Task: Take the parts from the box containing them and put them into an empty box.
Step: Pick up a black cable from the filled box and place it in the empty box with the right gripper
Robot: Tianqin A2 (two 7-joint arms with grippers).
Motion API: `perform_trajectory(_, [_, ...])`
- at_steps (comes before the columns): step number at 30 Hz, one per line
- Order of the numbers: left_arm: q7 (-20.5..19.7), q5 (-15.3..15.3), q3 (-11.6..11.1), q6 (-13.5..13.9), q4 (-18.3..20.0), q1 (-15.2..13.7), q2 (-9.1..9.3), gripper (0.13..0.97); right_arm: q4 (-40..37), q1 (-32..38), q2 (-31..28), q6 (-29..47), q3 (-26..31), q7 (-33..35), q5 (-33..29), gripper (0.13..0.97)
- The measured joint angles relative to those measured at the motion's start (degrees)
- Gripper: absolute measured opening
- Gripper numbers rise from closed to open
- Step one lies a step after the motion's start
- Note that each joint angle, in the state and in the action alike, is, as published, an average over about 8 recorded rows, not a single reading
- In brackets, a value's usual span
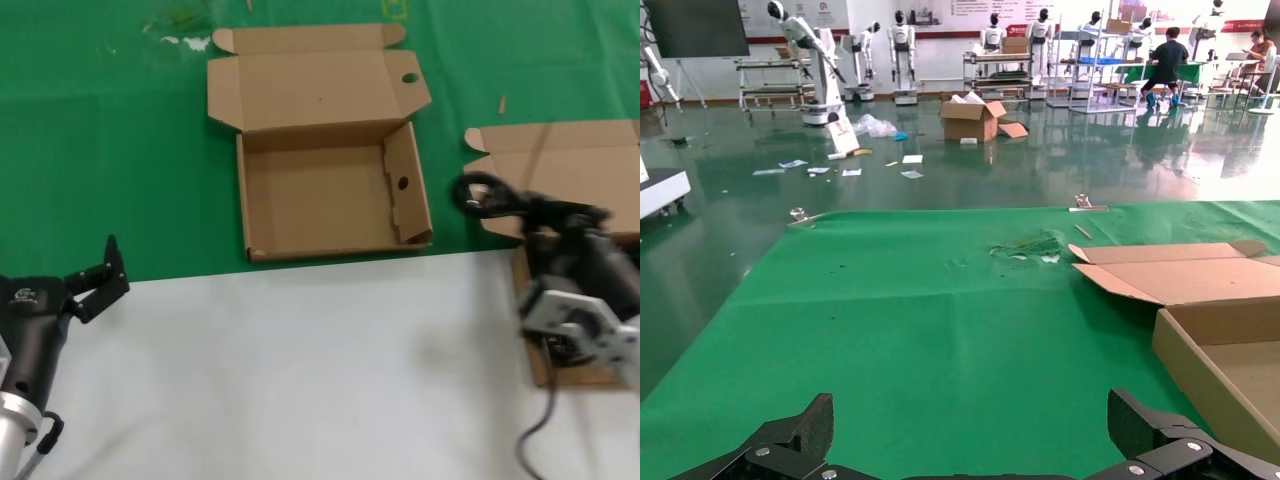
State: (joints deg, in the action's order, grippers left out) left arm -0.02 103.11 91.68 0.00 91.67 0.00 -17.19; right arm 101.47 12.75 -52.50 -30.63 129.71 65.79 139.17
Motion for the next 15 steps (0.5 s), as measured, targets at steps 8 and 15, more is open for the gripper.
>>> perform_trajectory(8, [0.0,0.0,0.0,0.0,0.0,0.0,0.0,0.966,-3.8,7.7,11.5,2.5,6.4,4.4,-3.8,0.199])
perform_trajectory(15, [0.0,0.0,0.0,0.0,0.0,0.0,0.0,0.966,-14.5,15.9,25.3,6.9,10.8,5.7,-10.6,0.199])
